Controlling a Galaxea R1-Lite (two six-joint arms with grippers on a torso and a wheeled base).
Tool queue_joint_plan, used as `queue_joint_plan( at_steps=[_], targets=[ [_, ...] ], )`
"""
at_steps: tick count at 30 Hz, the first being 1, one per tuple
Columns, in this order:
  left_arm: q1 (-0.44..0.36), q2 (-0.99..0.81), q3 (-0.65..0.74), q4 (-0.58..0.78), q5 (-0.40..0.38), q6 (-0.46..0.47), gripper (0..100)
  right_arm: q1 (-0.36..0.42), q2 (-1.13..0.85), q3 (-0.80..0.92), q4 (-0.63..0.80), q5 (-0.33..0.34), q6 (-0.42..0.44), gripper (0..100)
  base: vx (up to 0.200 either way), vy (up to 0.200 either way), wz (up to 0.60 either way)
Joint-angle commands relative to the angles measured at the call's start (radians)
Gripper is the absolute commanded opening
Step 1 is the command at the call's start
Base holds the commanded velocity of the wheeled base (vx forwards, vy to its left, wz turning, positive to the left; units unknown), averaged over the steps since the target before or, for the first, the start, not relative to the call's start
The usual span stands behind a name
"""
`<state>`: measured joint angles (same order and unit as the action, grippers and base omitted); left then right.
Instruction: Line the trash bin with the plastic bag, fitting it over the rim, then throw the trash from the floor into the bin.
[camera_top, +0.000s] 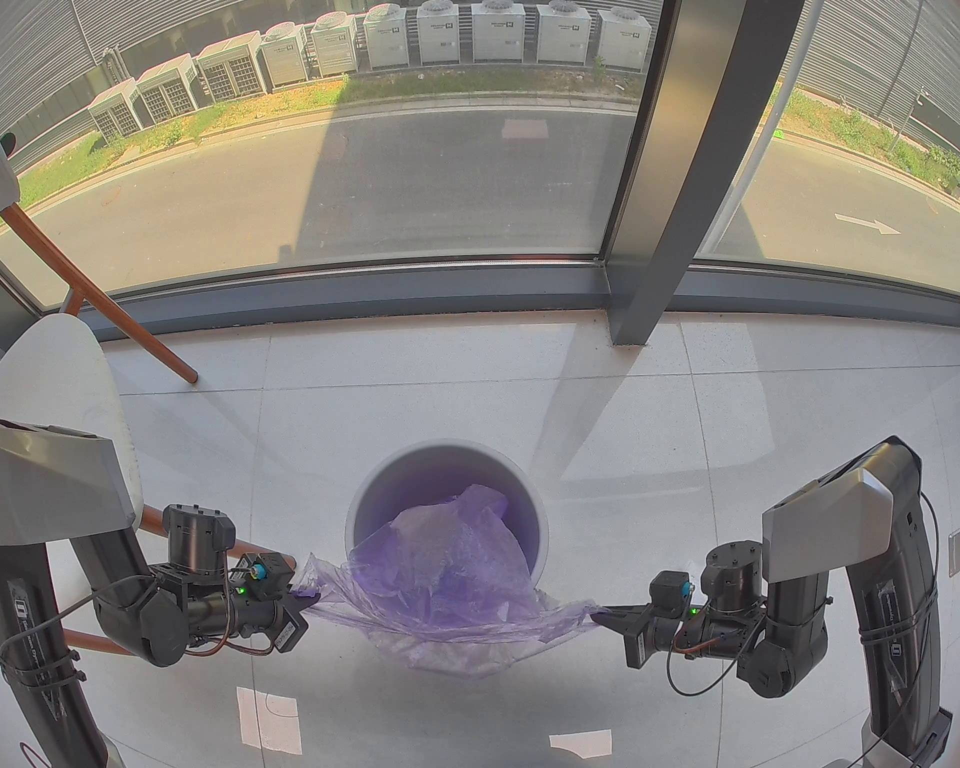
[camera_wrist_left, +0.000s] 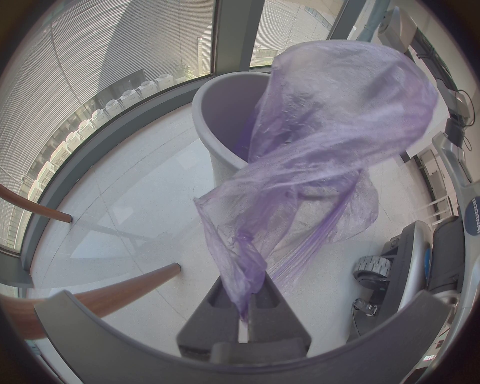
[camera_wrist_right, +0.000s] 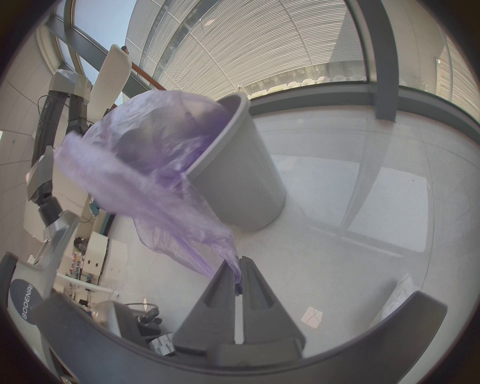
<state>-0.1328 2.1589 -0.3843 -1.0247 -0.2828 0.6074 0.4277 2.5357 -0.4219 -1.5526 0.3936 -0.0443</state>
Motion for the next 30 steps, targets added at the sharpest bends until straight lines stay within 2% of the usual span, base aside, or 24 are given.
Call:
queue_joint_plan(
  at_steps=[1,5,12,17,18,22,27,30],
  targets=[
    [0.001,0.053,-0.053,-0.003,0.007,-0.02,0,-0.035,0.029,-0.069,-0.004,-0.025,0.017,0,0.0,0.0,0.0],
    [0.005,0.059,-0.093,-0.006,0.008,-0.035,0,-0.055,0.034,-0.127,-0.004,-0.053,0.038,0,0.0,0.0,0.0],
    [0.002,0.05,-0.177,-0.011,0.005,-0.078,0,-0.073,-0.009,-0.143,-0.004,-0.048,0.043,0,0.0,0.0,0.0],
    [-0.001,0.029,-0.159,-0.011,0.005,-0.11,0,-0.067,-0.017,-0.136,-0.004,-0.045,0.055,0,0.0,0.0,0.0],
    [-0.002,0.025,-0.148,-0.011,0.005,-0.11,0,-0.066,-0.017,-0.135,-0.004,-0.044,0.055,100,0.0,0.0,0.0],
    [-0.007,-0.002,-0.125,-0.011,0.005,-0.109,0,-0.06,-0.029,-0.087,-0.004,-0.035,0.081,100,0.0,0.0,0.0],
    [-0.011,-0.034,-0.07,-0.012,0.002,-0.103,0,-0.029,-0.086,0.052,-0.006,0.054,0.109,100,0.0,0.0,0.0],
    [-0.011,-0.041,-0.045,-0.012,0.001,-0.103,0,-0.013,-0.092,0.075,-0.006,0.062,0.103,100,0.0,0.0,0.0]
  ],
)
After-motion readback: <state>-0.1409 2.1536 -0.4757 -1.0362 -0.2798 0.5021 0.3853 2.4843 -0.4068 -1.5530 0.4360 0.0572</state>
